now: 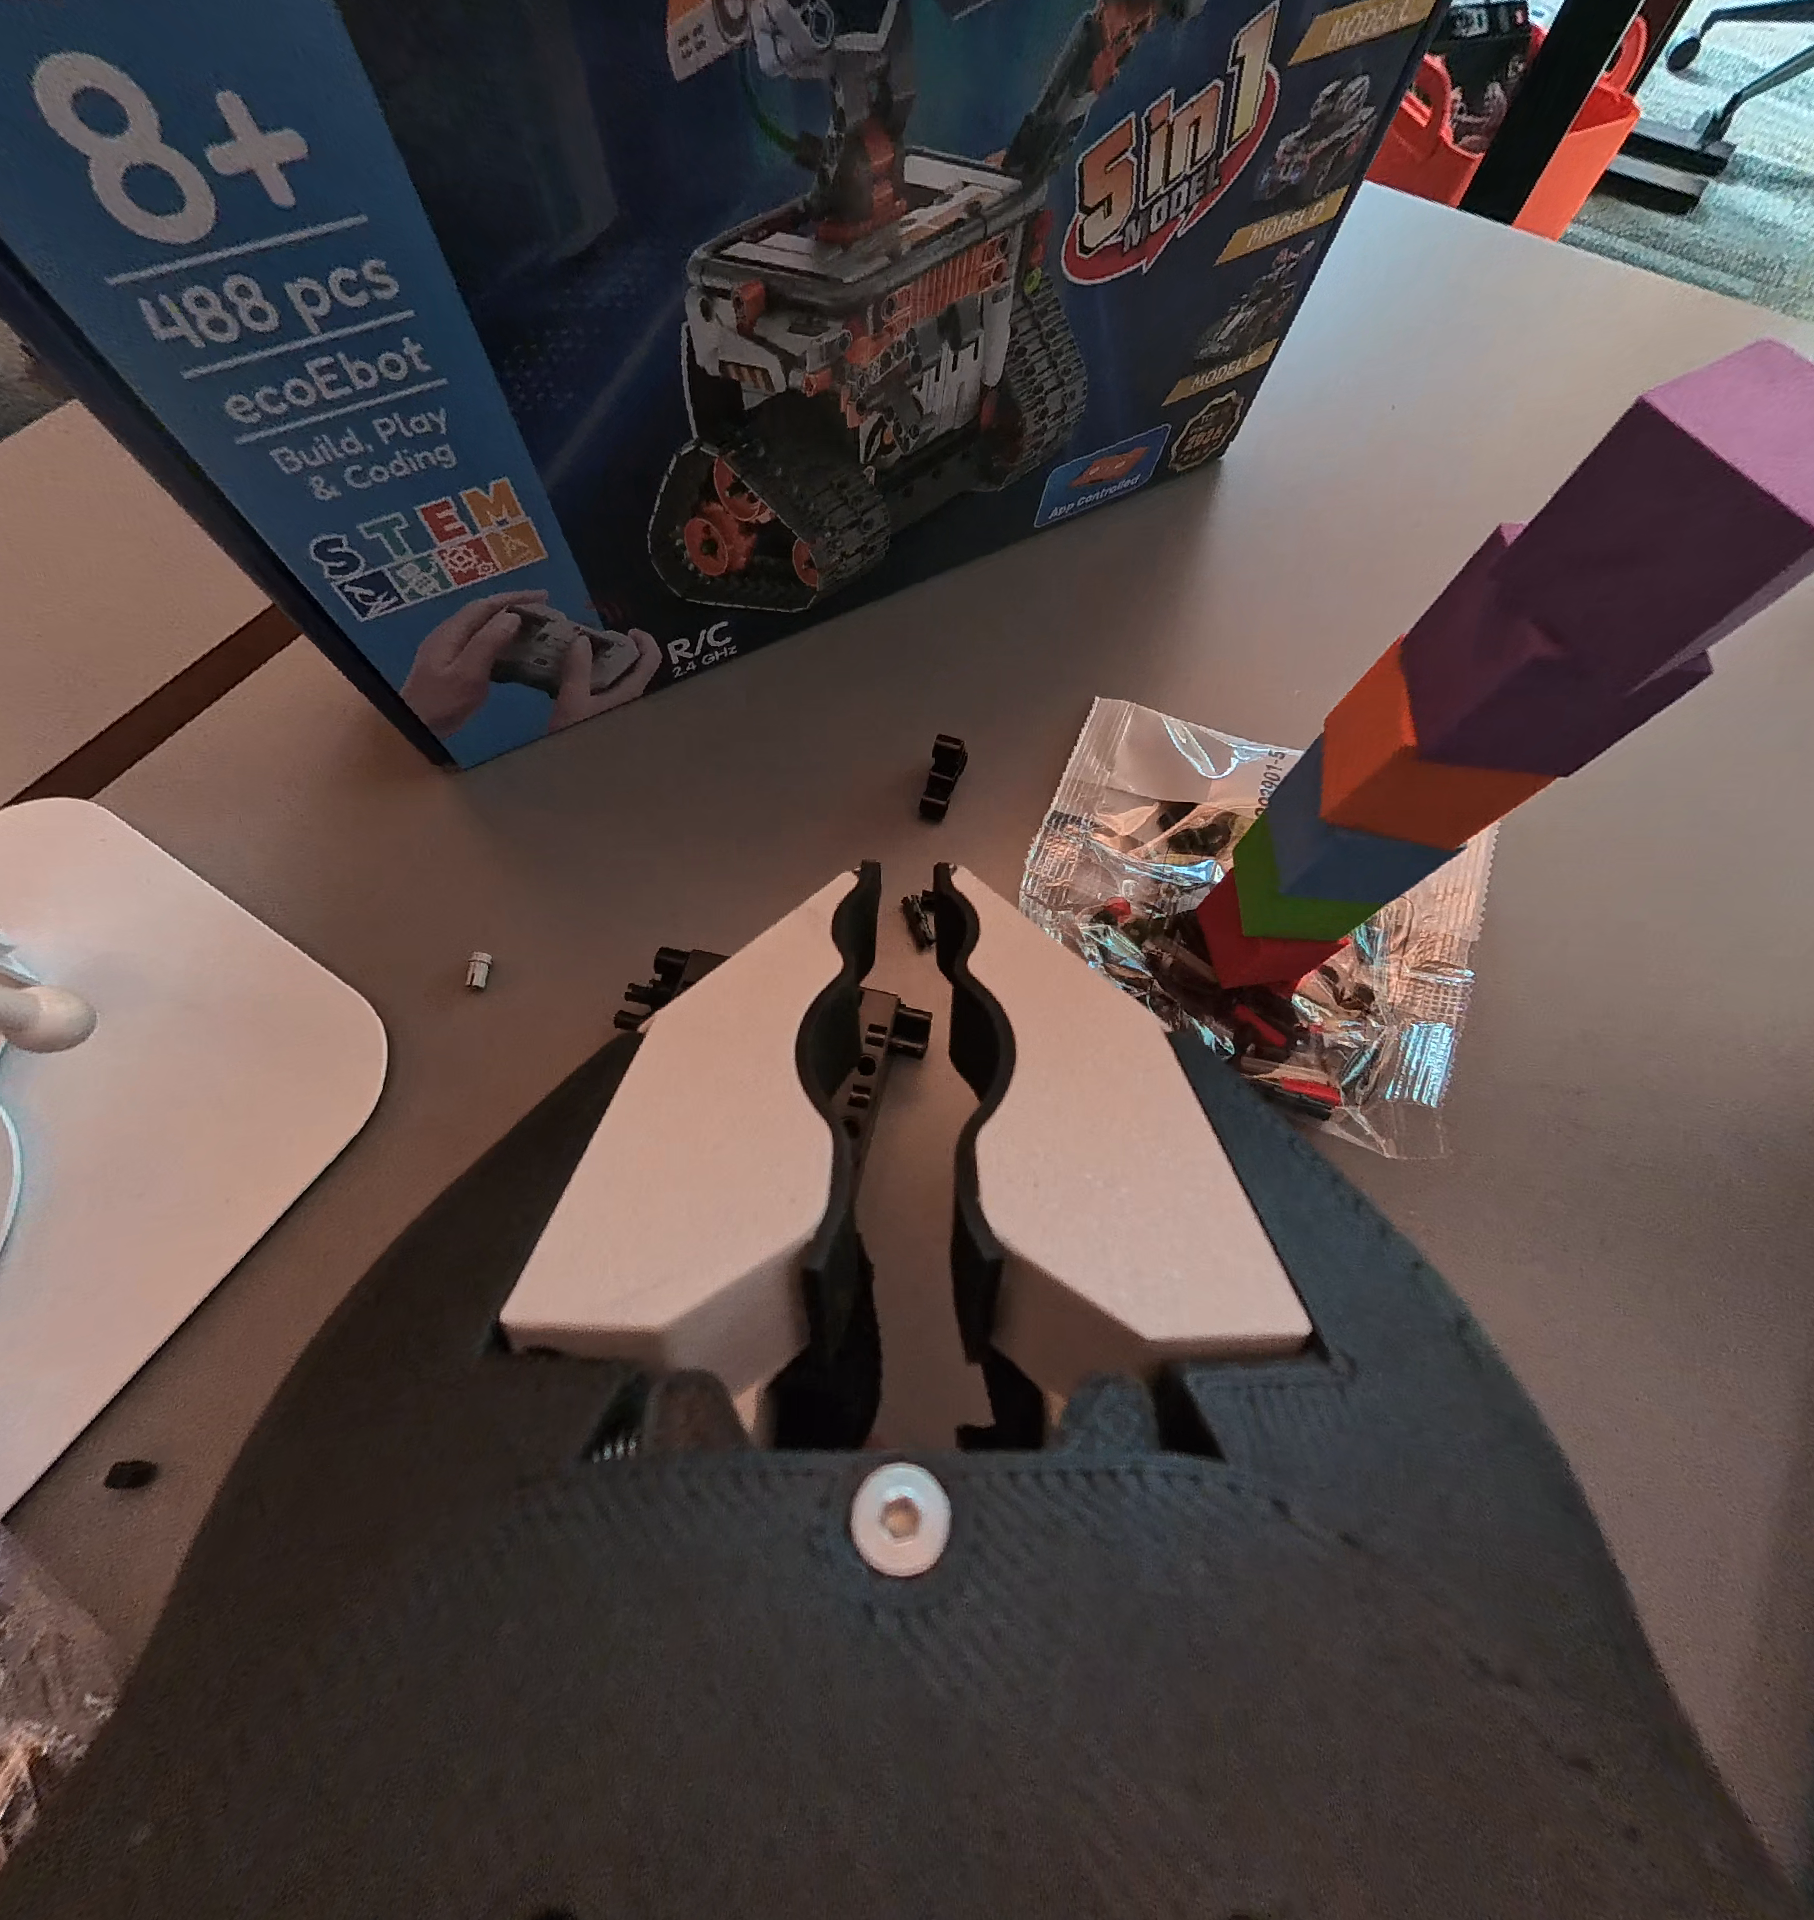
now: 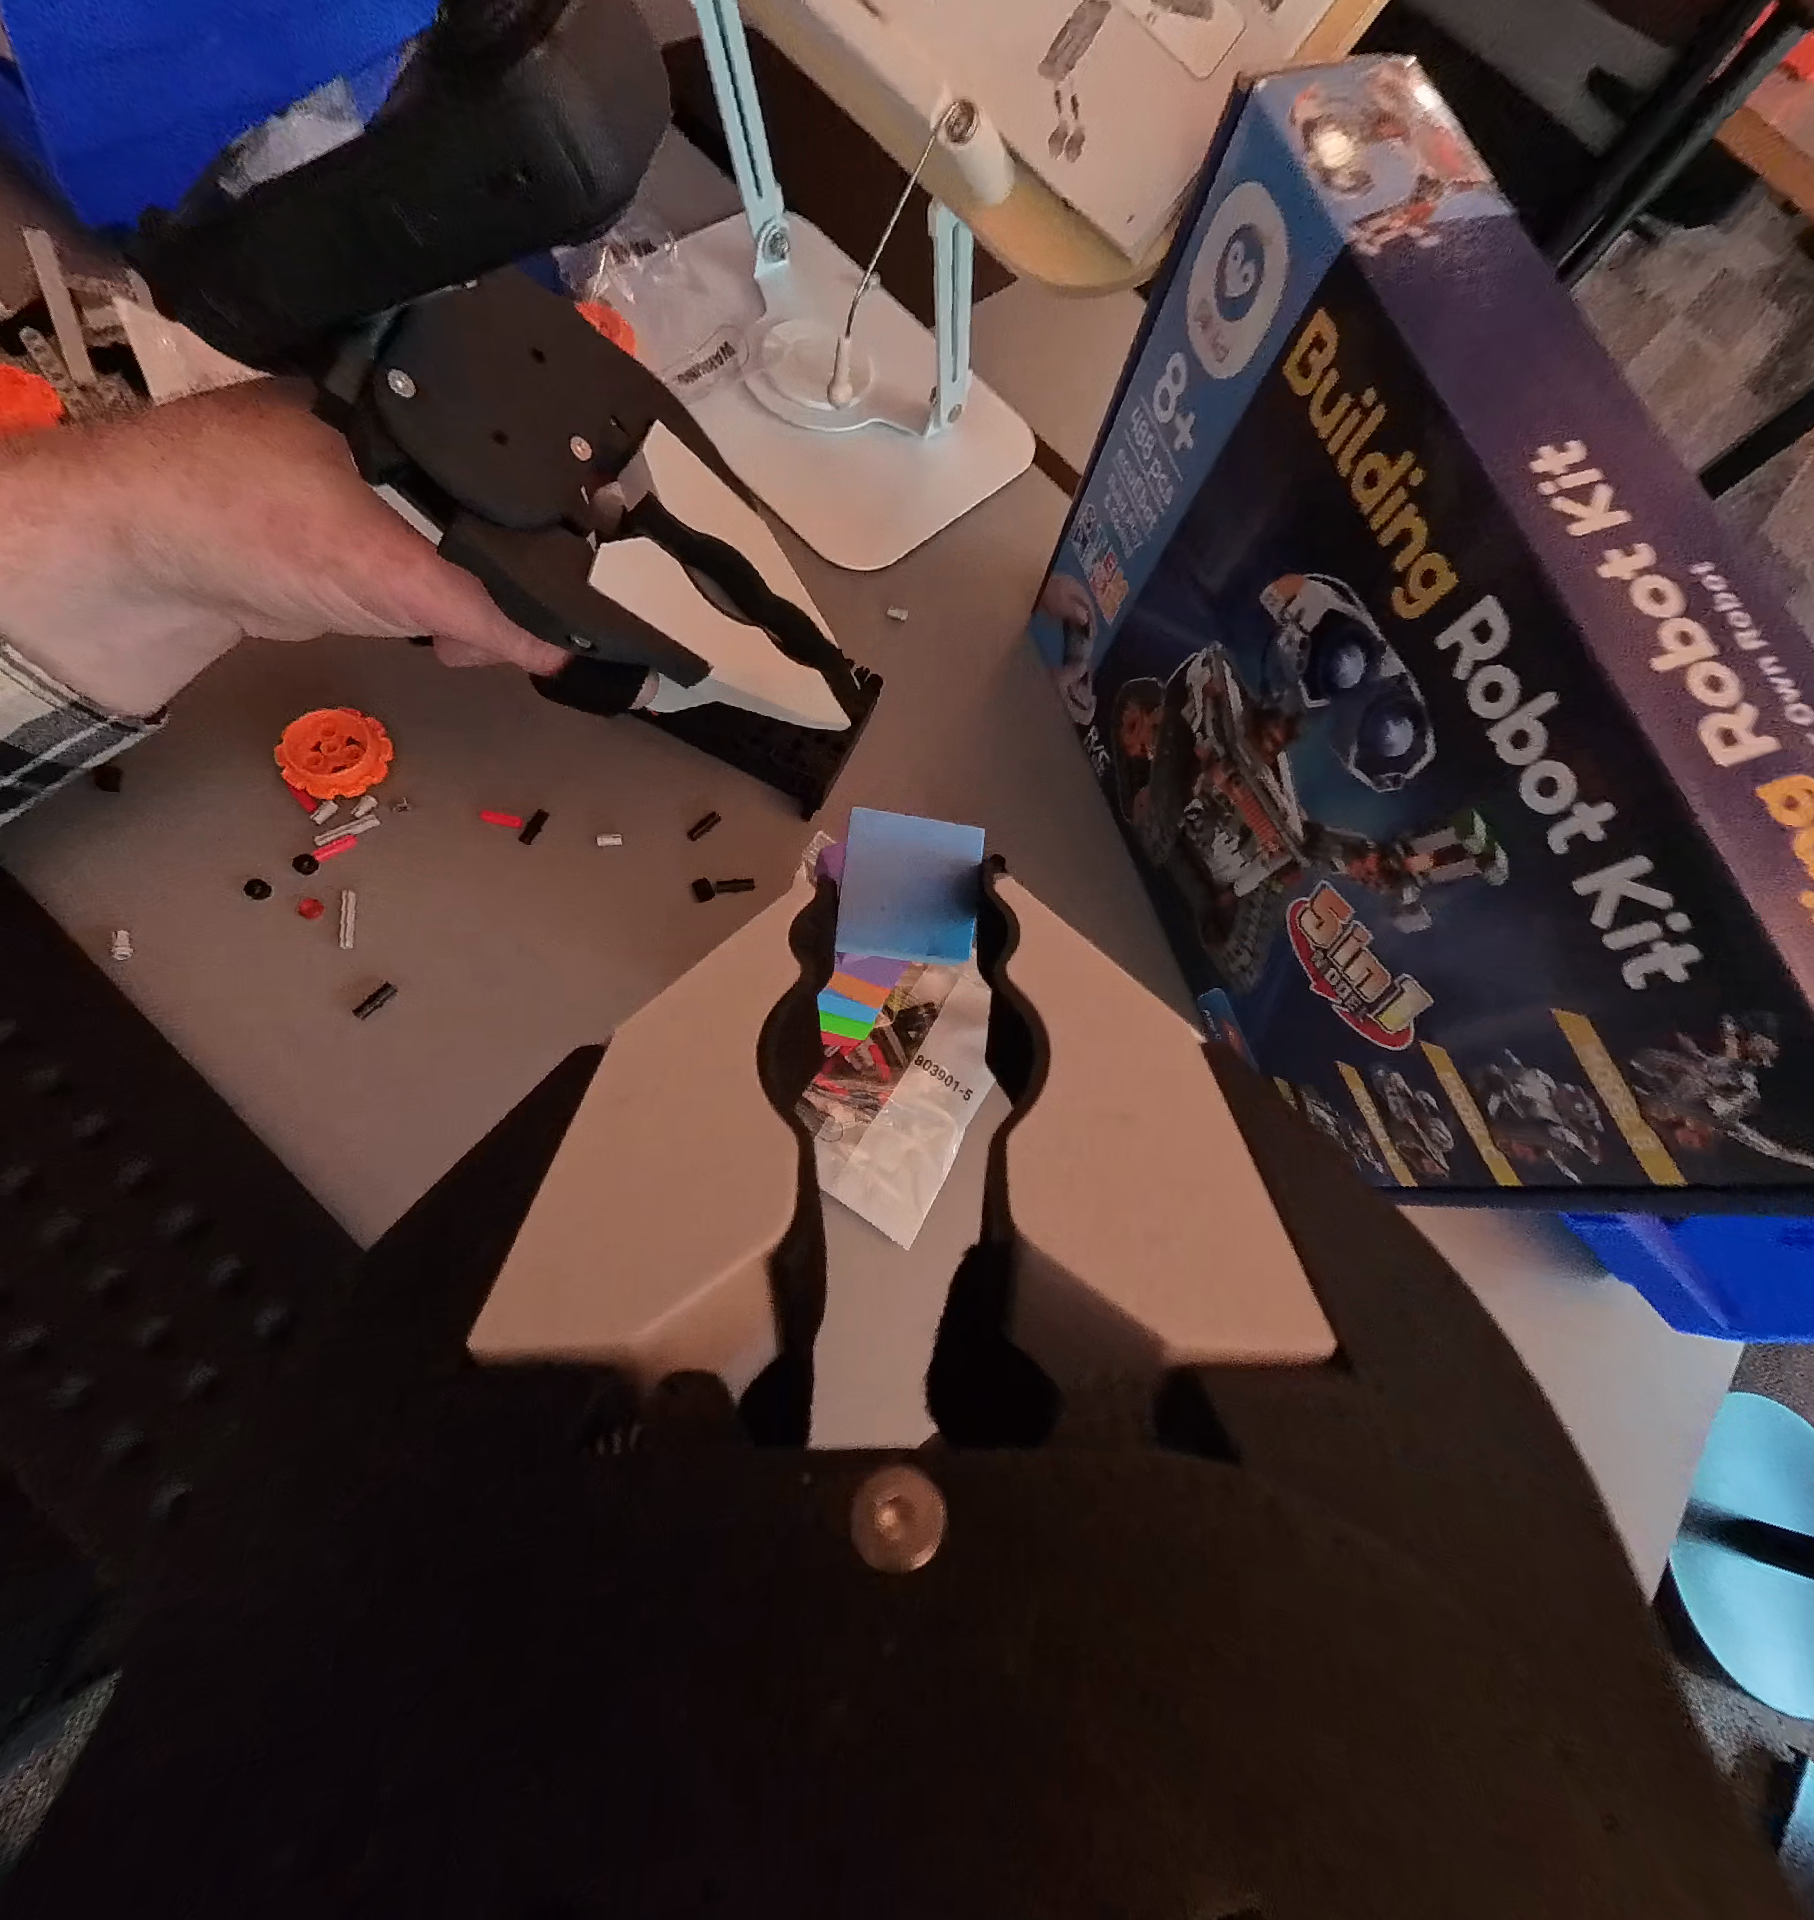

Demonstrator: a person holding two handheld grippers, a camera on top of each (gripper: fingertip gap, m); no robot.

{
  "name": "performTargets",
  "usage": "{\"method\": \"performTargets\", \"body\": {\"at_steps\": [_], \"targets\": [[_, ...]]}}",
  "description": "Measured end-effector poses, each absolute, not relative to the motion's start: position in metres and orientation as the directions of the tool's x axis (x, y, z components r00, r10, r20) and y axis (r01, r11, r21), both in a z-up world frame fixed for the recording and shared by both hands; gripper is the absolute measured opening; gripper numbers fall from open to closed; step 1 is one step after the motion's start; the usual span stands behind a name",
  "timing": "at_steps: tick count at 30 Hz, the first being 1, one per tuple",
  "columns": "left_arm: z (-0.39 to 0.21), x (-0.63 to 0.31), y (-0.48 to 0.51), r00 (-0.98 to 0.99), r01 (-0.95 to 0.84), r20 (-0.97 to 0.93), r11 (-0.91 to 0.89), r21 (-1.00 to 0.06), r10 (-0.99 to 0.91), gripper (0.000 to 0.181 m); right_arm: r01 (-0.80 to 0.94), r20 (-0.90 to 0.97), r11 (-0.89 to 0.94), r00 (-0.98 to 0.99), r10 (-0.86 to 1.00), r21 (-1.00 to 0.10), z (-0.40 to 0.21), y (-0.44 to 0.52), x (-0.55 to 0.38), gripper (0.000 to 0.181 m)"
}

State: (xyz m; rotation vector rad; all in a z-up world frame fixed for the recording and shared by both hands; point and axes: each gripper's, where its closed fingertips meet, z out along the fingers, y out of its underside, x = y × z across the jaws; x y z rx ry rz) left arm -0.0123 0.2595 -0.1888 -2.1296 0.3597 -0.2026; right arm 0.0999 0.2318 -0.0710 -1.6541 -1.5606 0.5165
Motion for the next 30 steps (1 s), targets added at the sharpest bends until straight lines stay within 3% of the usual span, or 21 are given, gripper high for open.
{"method": "performTargets", "body": {"at_steps": [15, 19, 24, 30], "targets": [[-0.189, -0.012, 0.260, 0.942, -0.175, 0.011, -0.520, -0.836, -0.335, 0.009, 0.731, 0.193, 0.053, 0.109, 0.975, -0.680, -0.097, 0.236, 0.084, 0.026], [-0.190, -0.011, 0.260, 0.942, -0.179, 0.008, -0.522, -0.834, -0.337, 0.009, 0.728, 0.202, 0.054, 0.117, 0.972, -0.684, -0.097, 0.237, 0.083, 0.035], [-0.189, -0.012, 0.260, 0.942, -0.179, 0.007, -0.522, -0.834, -0.335, 0.009, 0.658, 0.237, 0.075, 0.161, 0.958, -0.749, -0.076, 0.238, 0.088, 0.041], [-0.188, -0.014, 0.260, 0.944, -0.172, 0.010, -0.519, -0.837, -0.329, 0.009, 0.487, 0.275, 0.069, 0.367, 0.888, -0.871, -0.046, 0.250, 0.132, 0.034]]}}
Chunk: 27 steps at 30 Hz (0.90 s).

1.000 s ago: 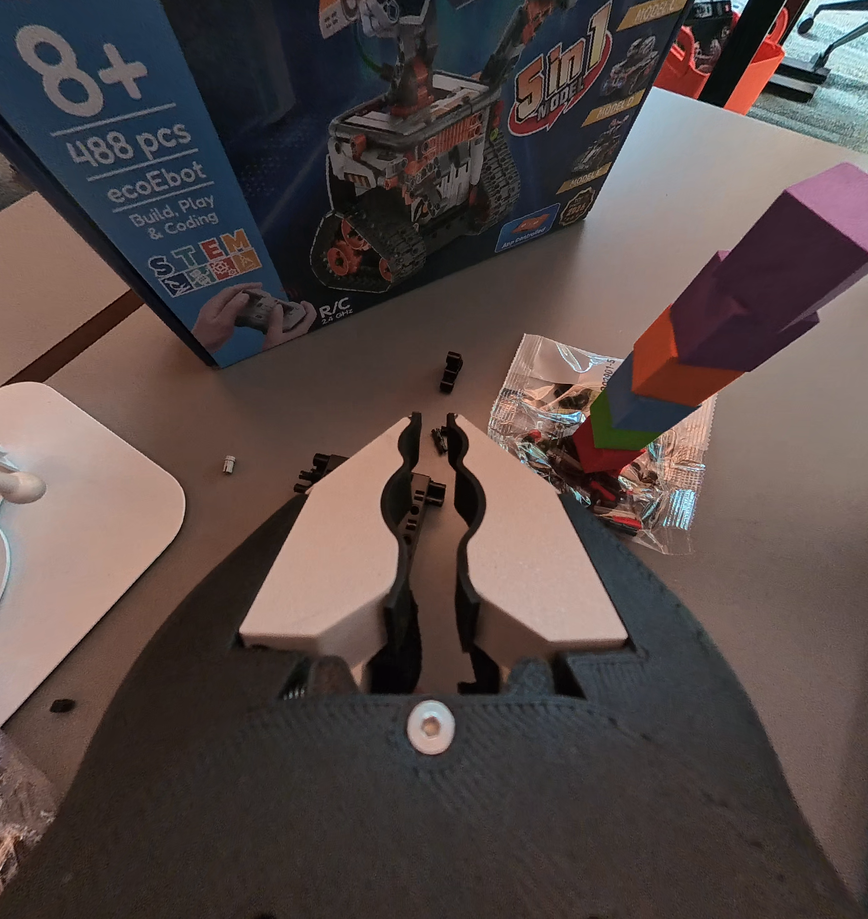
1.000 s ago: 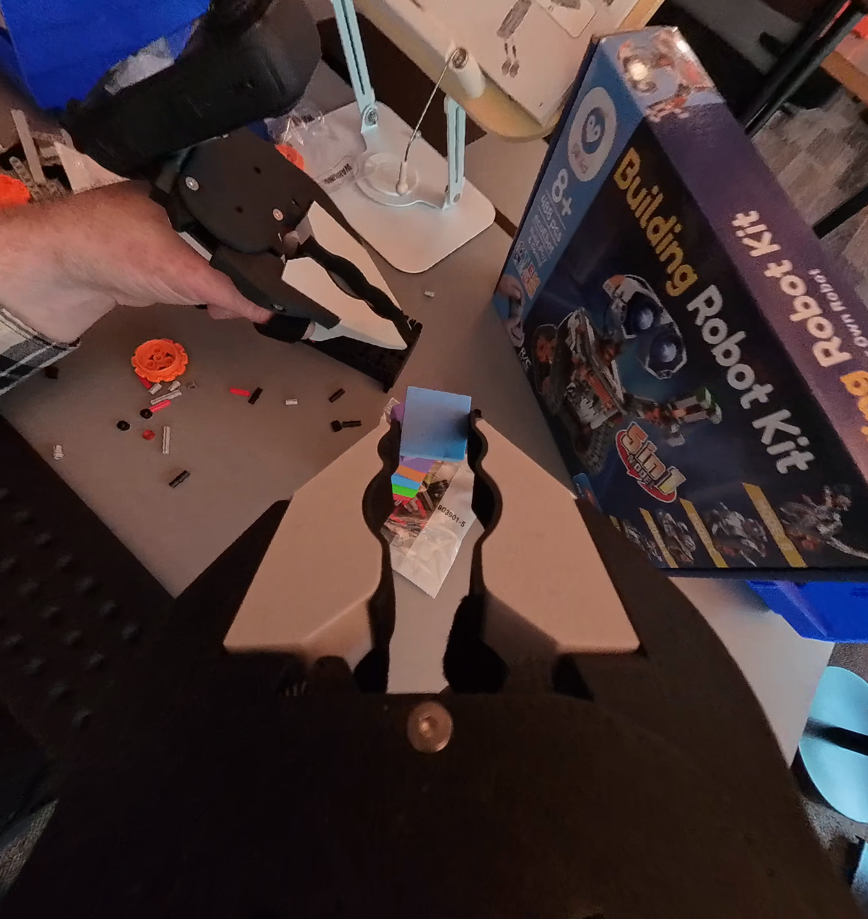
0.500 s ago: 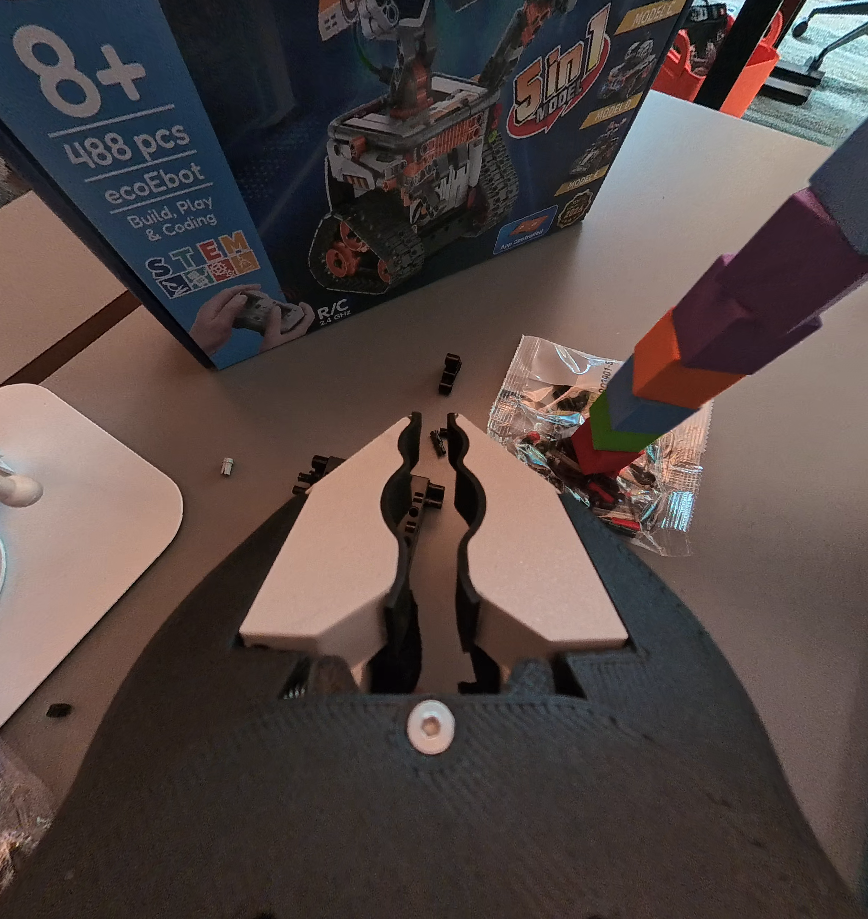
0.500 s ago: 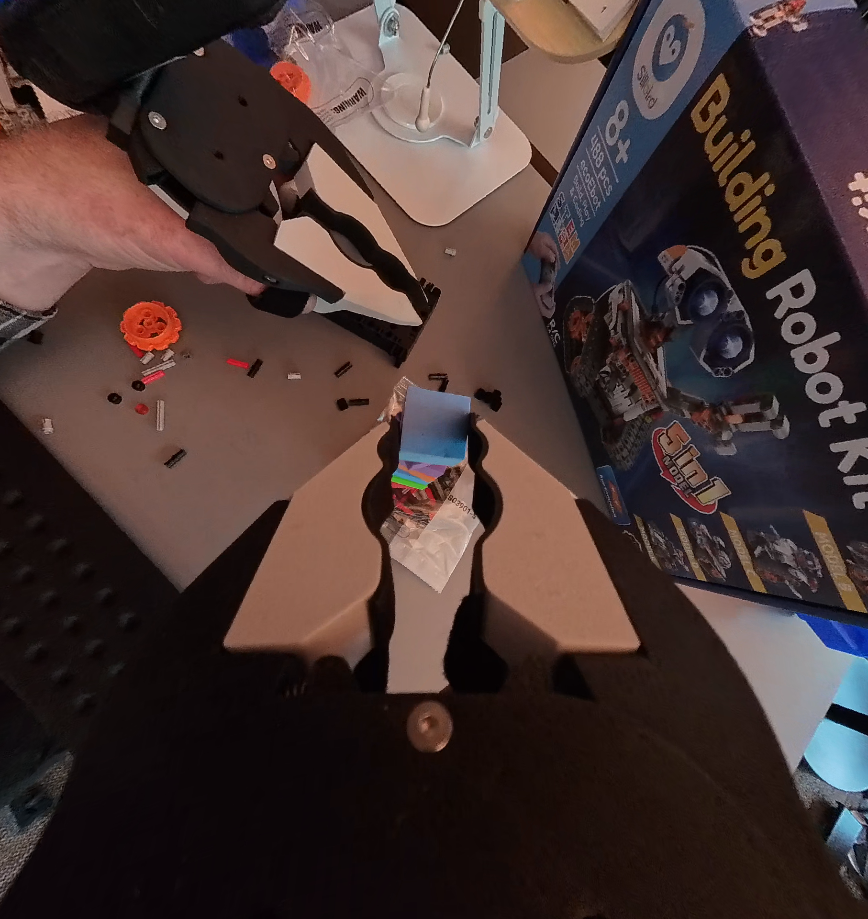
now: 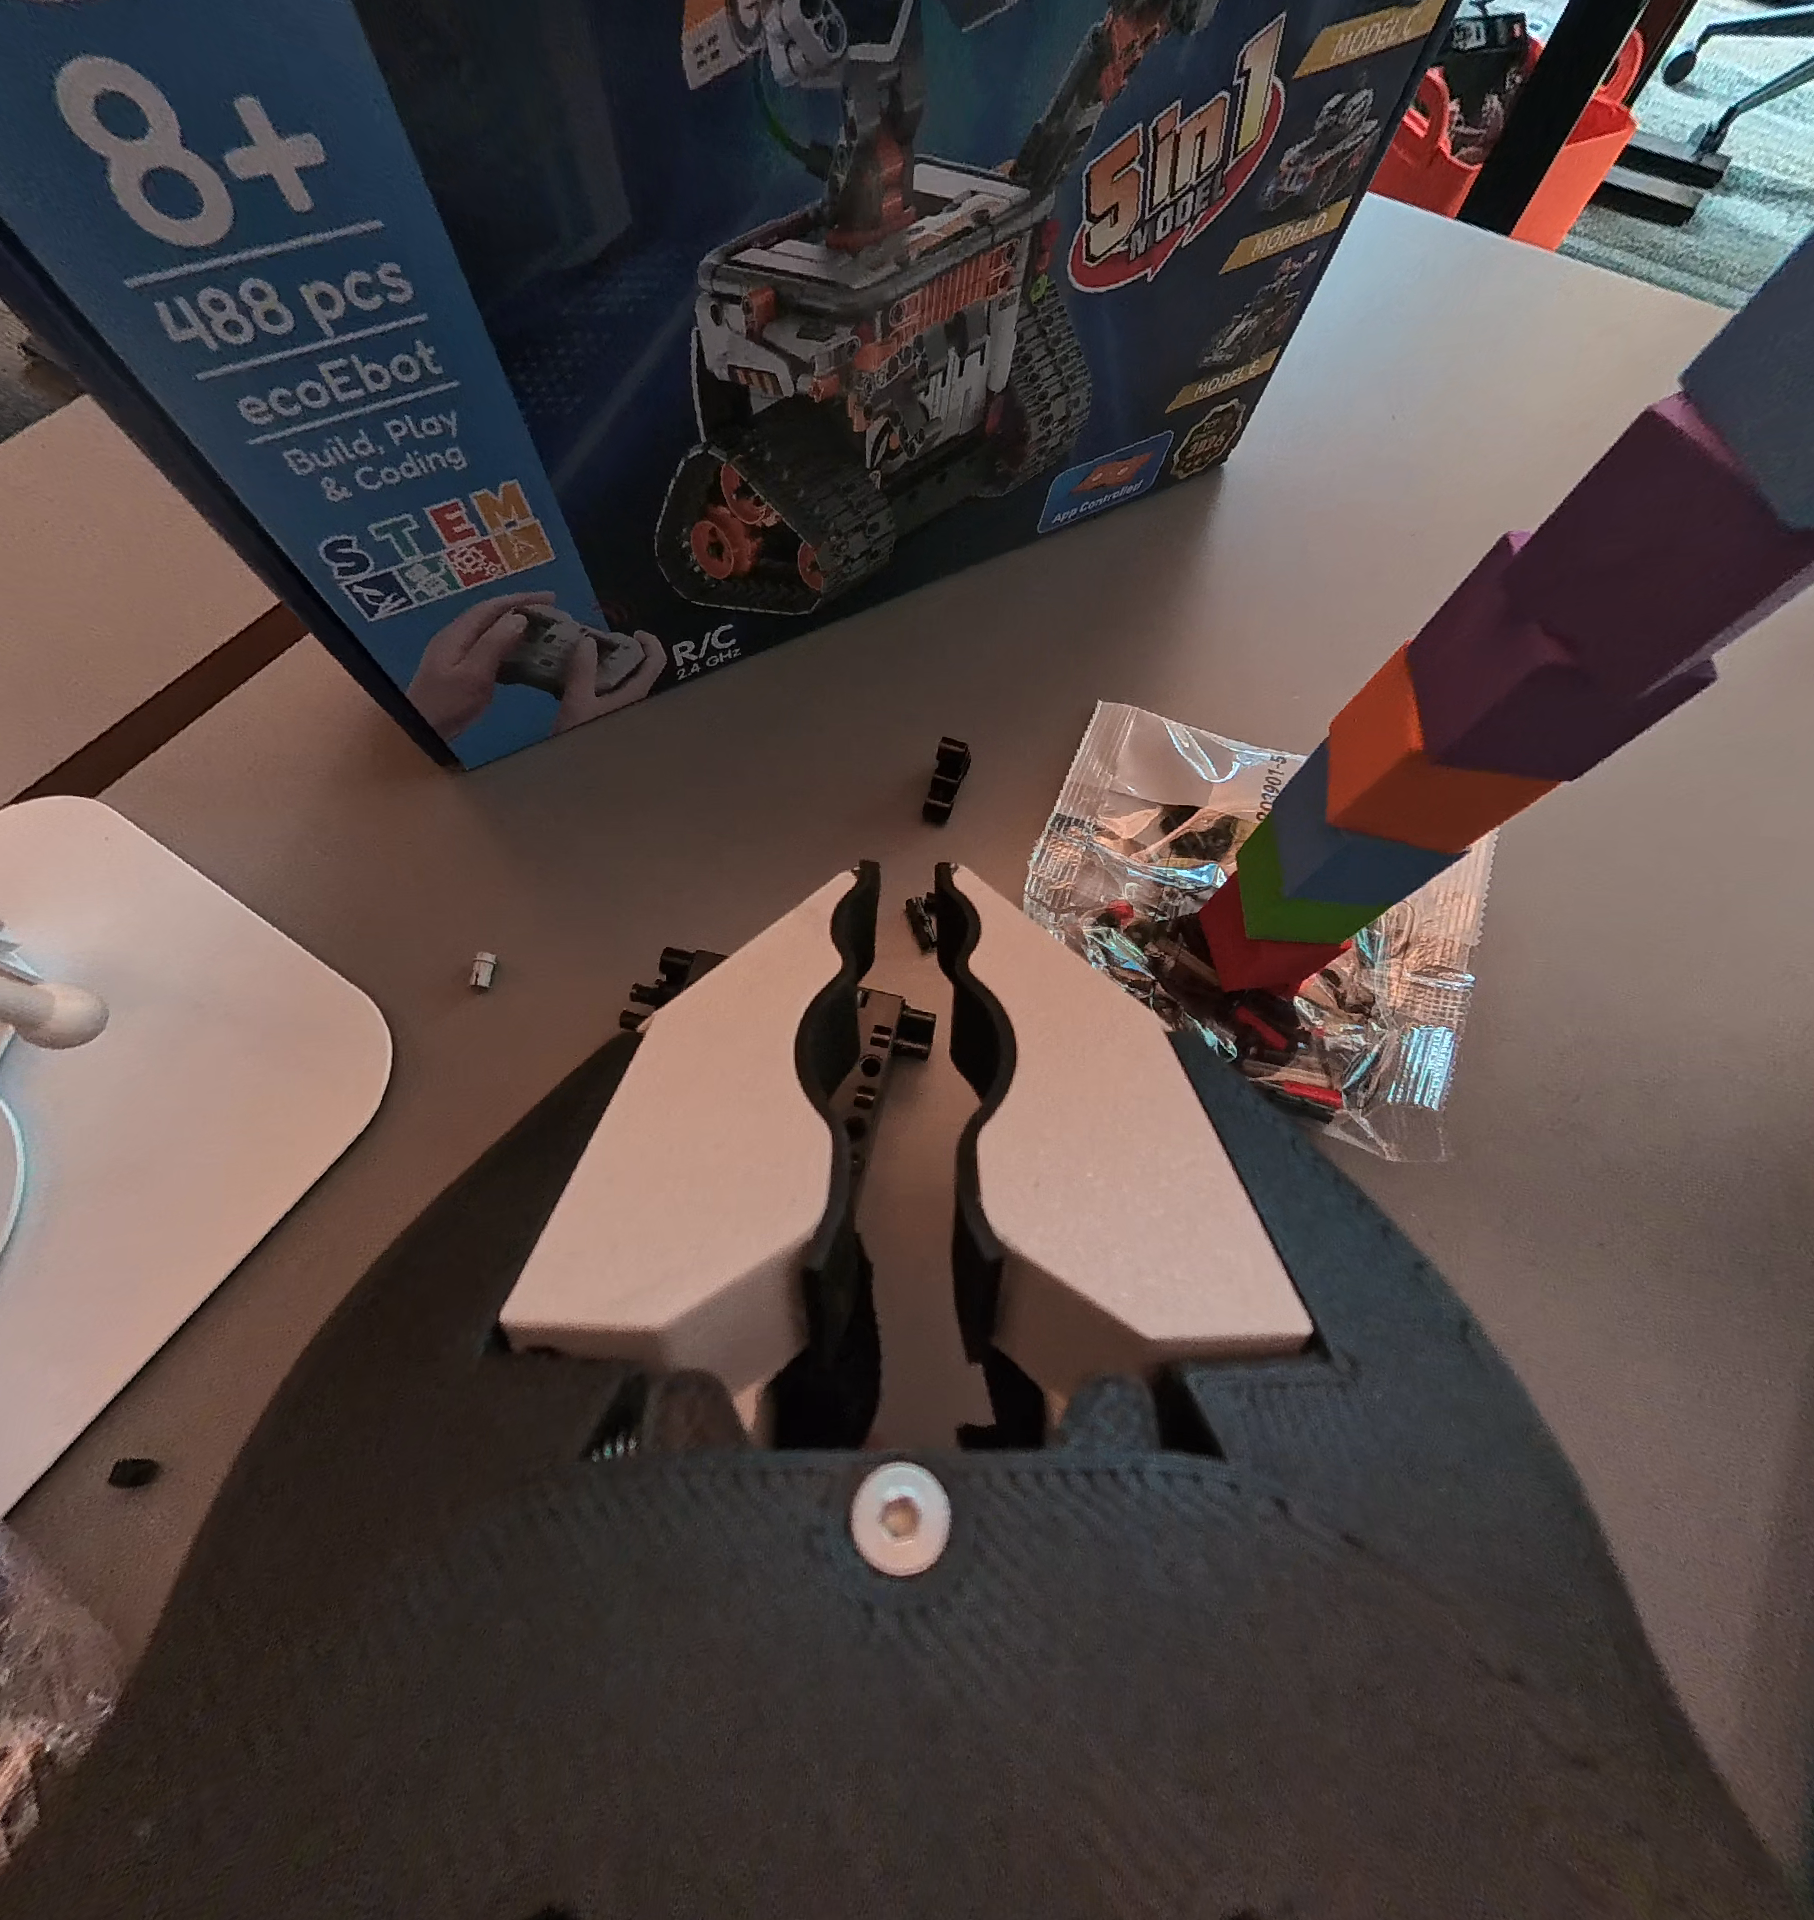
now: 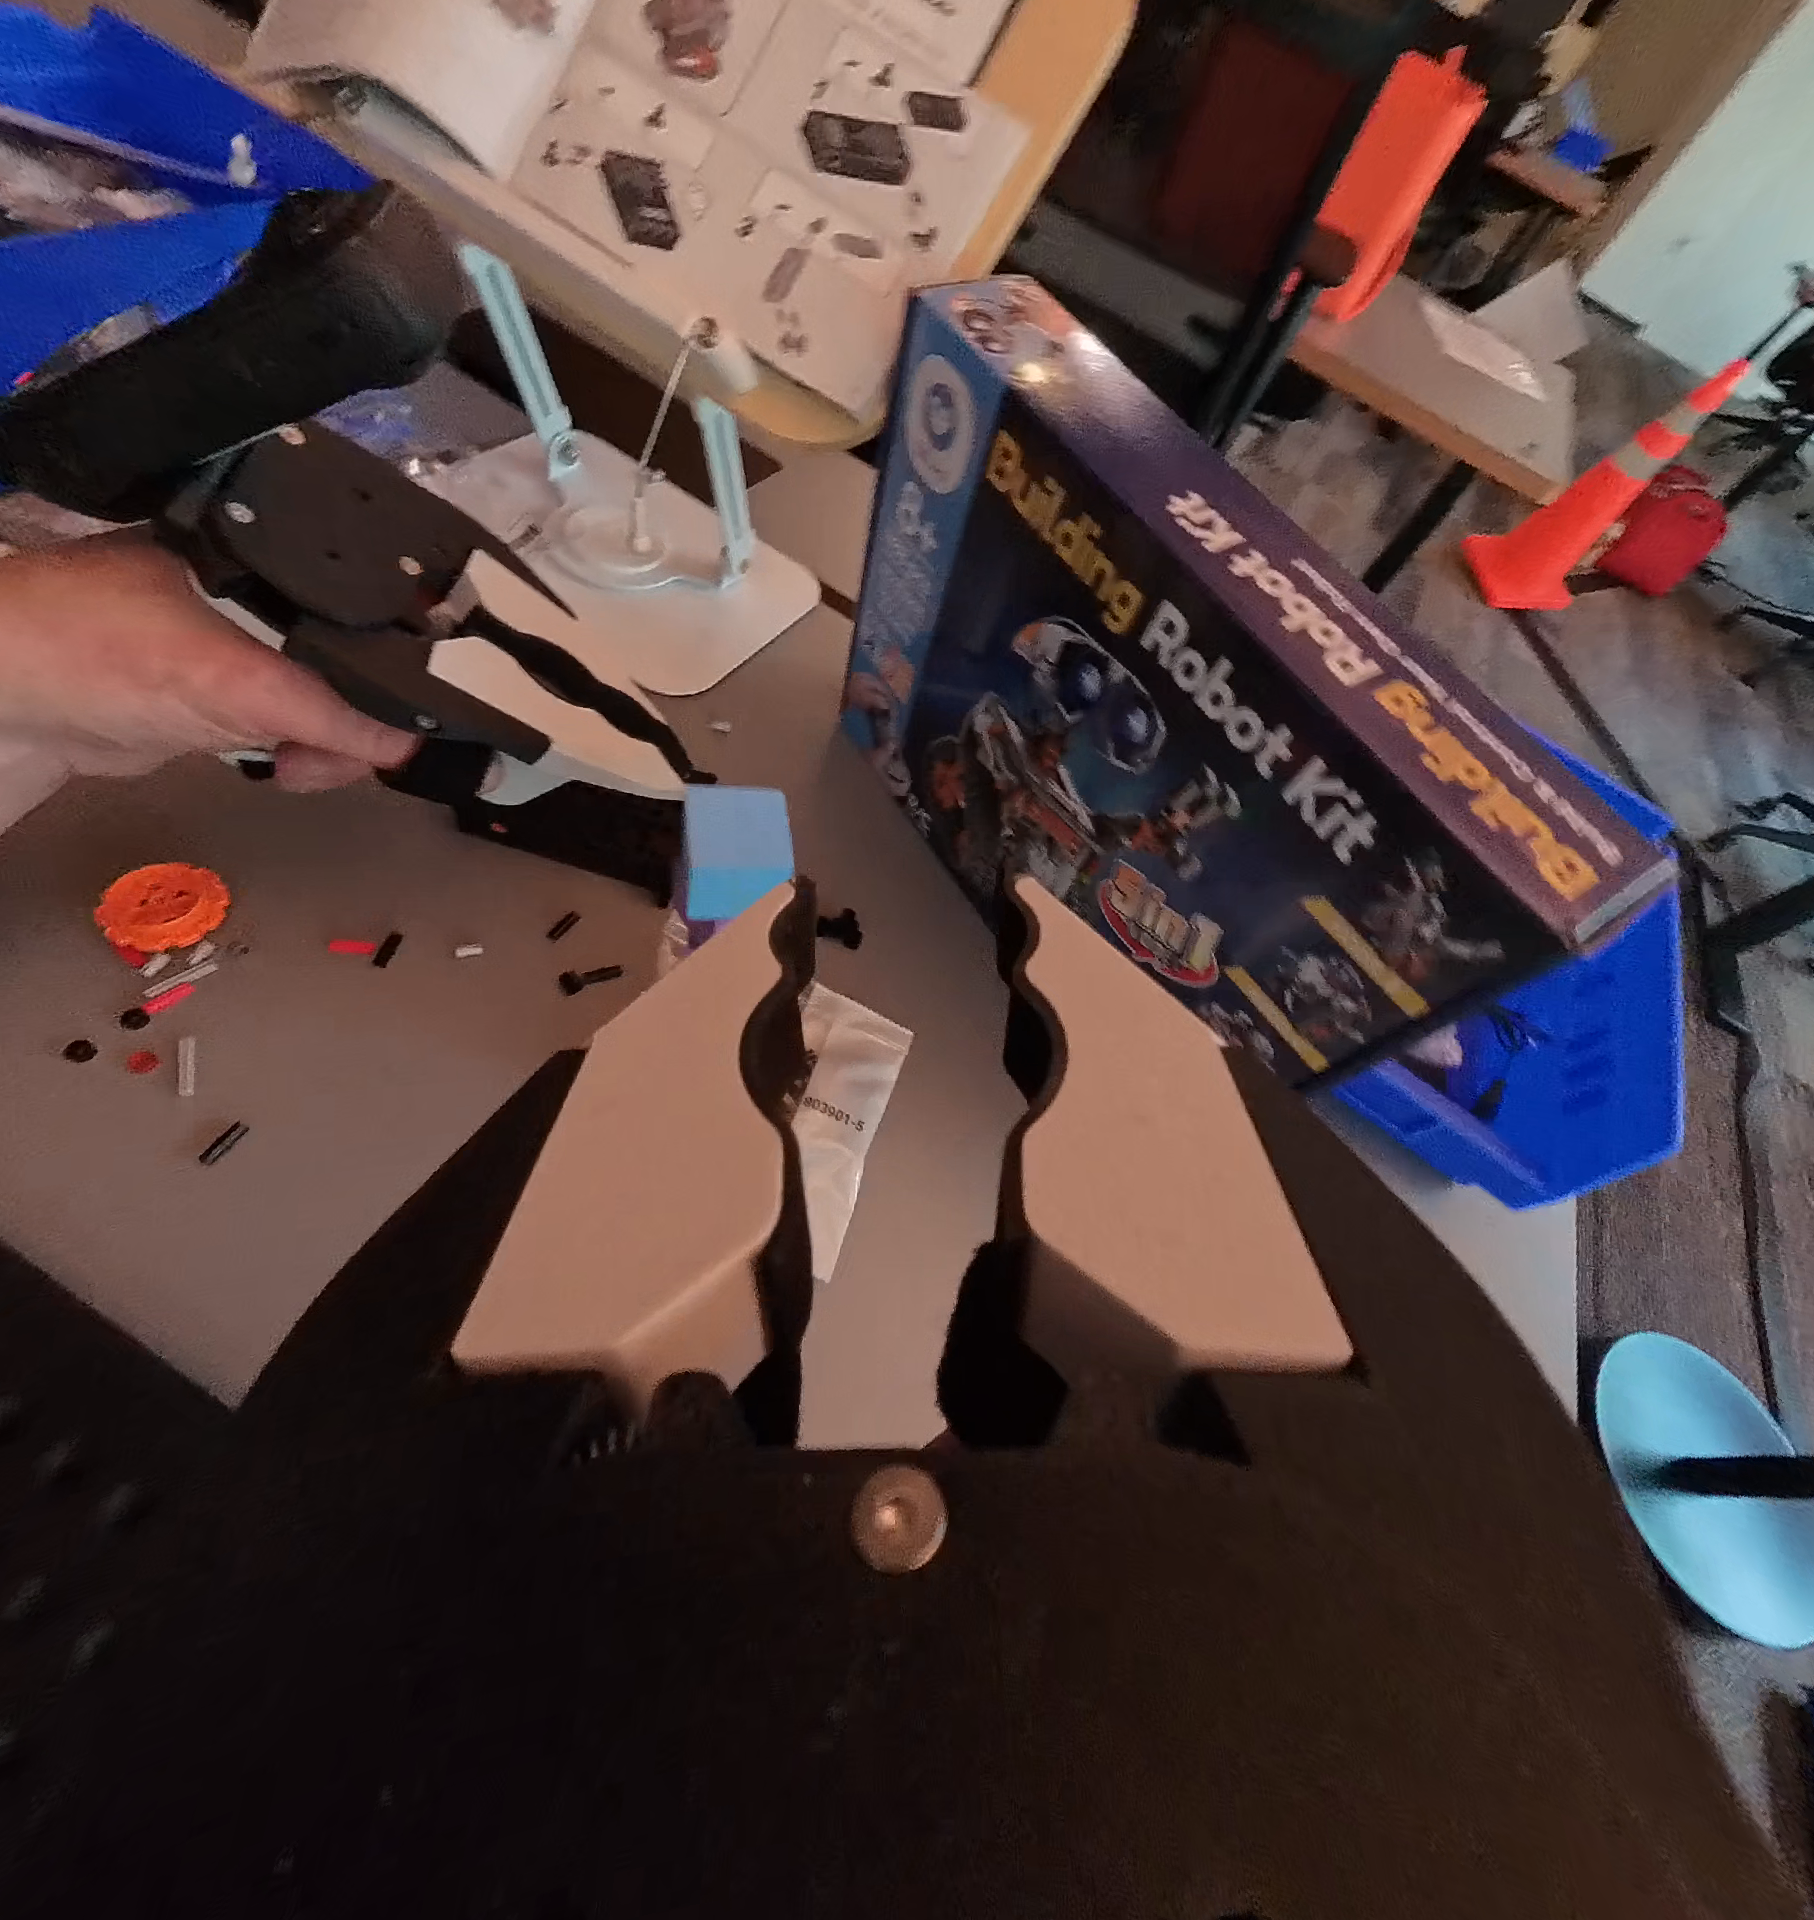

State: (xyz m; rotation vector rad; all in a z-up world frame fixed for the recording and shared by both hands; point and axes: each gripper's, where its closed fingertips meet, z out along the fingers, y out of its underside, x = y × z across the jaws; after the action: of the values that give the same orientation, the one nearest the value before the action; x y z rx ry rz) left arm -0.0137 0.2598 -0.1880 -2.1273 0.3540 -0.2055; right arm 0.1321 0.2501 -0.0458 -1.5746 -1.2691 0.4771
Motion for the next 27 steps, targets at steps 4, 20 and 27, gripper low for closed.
{"method": "performTargets", "body": {"at_steps": [4, 20, 27], "targets": [[-0.192, -0.012, 0.260, 0.943, -0.183, 0.004, -0.527, -0.830, -0.333, 0.010, 0.404, 0.198, -0.013, 0.475, 0.858, -0.915, -0.073, 0.258, 0.165, 0.030], [-0.217, -0.008, 0.260, 0.936, -0.209, 0.009, -0.576, -0.790, -0.352, 0.006, 0.391, 0.107, -0.224, 0.667, 0.737, -0.893, -0.218, 0.300, 0.202, 0.020], [-0.226, 0.025, 0.258, 0.901, -0.256, 0.027, -0.581, -0.772, -0.433, 0.006, 0.360, 0.075, -0.237, 0.673, 0.735, -0.902, -0.218, 0.301, 0.204, 0.020]]}}
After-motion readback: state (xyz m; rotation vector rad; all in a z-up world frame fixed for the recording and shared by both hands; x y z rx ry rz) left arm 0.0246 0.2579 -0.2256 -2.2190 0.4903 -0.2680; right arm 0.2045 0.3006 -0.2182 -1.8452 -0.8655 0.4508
